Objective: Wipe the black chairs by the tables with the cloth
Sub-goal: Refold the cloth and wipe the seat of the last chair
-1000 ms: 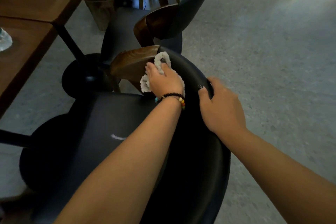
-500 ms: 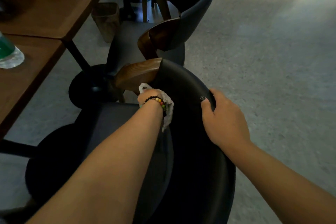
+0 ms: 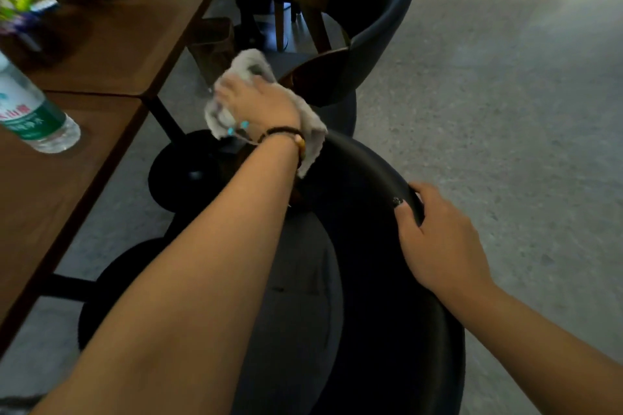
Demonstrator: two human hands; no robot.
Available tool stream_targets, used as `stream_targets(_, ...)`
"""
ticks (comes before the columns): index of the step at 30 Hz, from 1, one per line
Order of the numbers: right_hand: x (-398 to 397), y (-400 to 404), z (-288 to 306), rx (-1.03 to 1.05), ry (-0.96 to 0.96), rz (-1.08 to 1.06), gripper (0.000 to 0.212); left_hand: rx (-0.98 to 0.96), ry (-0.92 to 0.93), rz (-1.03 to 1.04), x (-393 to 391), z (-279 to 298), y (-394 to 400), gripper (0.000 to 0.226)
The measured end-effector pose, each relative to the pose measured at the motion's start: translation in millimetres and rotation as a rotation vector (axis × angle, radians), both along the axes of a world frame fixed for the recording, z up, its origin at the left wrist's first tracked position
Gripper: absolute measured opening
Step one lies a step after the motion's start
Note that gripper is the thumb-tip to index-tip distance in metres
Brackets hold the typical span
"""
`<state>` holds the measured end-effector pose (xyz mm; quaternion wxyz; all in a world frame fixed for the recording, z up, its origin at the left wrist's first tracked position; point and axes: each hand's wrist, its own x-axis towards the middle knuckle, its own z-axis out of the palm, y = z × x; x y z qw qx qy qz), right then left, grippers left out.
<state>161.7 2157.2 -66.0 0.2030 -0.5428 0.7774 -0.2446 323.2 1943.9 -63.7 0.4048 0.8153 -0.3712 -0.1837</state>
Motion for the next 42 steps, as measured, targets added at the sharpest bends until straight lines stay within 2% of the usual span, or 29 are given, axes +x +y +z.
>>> stream_targets(2,0.9,-0.2,1.5,0.022,0.006,-0.002,0.038,0.011,-0.164,-0.221,-8.0,-8.7,4.6,0.046)
stream_targets(5,-0.1,0.8,0.1,0.005,-0.002,0.006,0.039,0.028,-0.269,-0.495,-3.5,-37.7,16.1,0.04)
stream_targets(7,-1.1,0.6,-2.3,-0.003,-0.008,0.009,0.037,-0.051,-0.362,-0.555,13.3,-54.0,17.7,0.035)
stream_targets(10,-2.5,-1.0,-6.5,-0.011,-0.001,-0.001,0.034,-0.128,-0.355,-0.533,41.0,-73.1,7.2,0.032)
stream_targets(13,-2.0,-0.5,-6.3,-0.02,0.017,0.004,0.032,-0.115,-0.244,-0.335,48.2,-86.4,6.9,0.038)
stream_targets(15,0.0,-2.0,-5.7,-0.004,0.03,0.001,0.031,-0.031,-0.136,-0.151,47.4,-94.4,4.1,0.039)
stream_targets(19,1.1,-1.7,-3.4,0.009,0.062,0.006,0.031,0.119,0.079,0.032,61.8,-113.3,23.1,0.041)
stream_targets(25,1.8,-3.8,-5.6,0.012,0.097,0.026,0.031,0.179,0.35,0.031,77.3,-133.3,110.2,0.042)
stream_targets(28,1.4,-3.4,-5.8,0.004,0.109,0.022,0.034,0.11,0.52,0.037,80.8,-122.2,153.4,0.033)
stream_targets(32,3.2,8.3,-4.8,0.013,0.066,-0.026,0.041,0.111,0.752,-0.008,79.2,-100.1,209.2,0.017)
stream_targets(34,5.2,28.0,-4.5,0.028,-0.046,-0.073,0.053,0.166,0.908,-0.02,74.8,-95.5,234.9,0.015)
stream_targets(37,8.9,78.4,-8.1,0.045,-0.308,-0.144,0.063,0.261,1.104,-0.087,56.7,-101.2,265.9,0.036)
stream_targets(38,9.5,95.1,-12.8,0.084,-0.454,-0.19,0.063,0.295,1.115,-0.113,46.8,-102.9,273.7,0.038)
stream_targets(40,13.2,120.2,-22.2,0.207,-0.877,-0.339,0.058,0.382,1.078,-0.155,28.6,-108.2,283.8,0.034)
stream_targets(42,16.6,131.1,-28.9,0.299,-1.113,-0.408,0.052,0.459,1.022,-0.262,16.0,-118.5,287.9,0.033)
